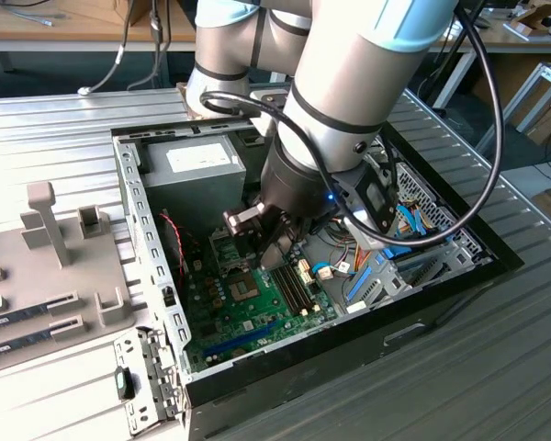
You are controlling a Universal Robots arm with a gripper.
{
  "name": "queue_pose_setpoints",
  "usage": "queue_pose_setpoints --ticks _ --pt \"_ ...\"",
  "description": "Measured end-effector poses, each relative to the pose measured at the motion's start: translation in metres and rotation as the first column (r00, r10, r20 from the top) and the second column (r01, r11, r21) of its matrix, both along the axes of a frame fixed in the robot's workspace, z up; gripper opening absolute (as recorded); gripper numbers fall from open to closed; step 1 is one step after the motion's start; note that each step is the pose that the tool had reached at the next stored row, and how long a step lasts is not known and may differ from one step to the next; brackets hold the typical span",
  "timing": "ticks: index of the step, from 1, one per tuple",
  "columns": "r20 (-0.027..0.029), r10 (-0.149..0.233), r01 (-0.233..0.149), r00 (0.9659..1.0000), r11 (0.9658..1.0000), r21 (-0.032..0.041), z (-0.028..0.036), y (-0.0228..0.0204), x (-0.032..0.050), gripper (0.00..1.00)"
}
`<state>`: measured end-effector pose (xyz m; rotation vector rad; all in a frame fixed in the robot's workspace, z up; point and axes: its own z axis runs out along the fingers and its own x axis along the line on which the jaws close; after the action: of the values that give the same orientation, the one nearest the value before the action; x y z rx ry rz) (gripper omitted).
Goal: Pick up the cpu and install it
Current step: 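Place the cpu into insertion slot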
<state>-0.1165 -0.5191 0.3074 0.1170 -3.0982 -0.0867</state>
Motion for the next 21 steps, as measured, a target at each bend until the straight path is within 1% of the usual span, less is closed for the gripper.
queue_pose_setpoints --ticks 21 --pt "0.0 0.0 0.0 1.0 1.0 0.0 -0.0093 -0.0023 0.0 0.47"
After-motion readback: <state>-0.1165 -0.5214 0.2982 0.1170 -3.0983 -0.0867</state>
